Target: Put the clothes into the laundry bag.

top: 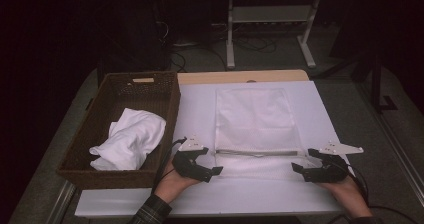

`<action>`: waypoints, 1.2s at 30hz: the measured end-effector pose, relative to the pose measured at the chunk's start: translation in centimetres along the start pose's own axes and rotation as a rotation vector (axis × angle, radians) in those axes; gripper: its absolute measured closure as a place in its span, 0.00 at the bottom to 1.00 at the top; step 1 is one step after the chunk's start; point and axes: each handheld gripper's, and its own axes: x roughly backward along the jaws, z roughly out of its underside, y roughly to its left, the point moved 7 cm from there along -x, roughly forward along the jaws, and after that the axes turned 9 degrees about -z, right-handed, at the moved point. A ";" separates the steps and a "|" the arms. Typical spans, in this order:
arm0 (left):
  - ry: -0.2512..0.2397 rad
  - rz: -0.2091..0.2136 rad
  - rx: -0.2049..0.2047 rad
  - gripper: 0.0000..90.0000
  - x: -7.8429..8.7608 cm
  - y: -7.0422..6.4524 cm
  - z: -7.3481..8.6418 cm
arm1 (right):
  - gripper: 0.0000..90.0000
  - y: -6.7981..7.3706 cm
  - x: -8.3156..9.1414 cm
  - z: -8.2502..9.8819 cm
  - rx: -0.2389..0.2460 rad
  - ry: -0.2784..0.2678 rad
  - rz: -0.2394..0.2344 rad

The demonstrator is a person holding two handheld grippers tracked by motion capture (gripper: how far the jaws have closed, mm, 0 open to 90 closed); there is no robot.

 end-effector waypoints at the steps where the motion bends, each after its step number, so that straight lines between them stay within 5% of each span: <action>1: 0.000 0.000 0.000 0.15 0.0 0.0 0.0 | 0.15 0.0 0.0 0.0 0.000 0.000 0.000; 36: -0.012 0.033 -0.004 0.12 1.8 -0.2 -4.1 | 0.12 -0.1 -0.2 -0.4 0.018 -0.020 0.001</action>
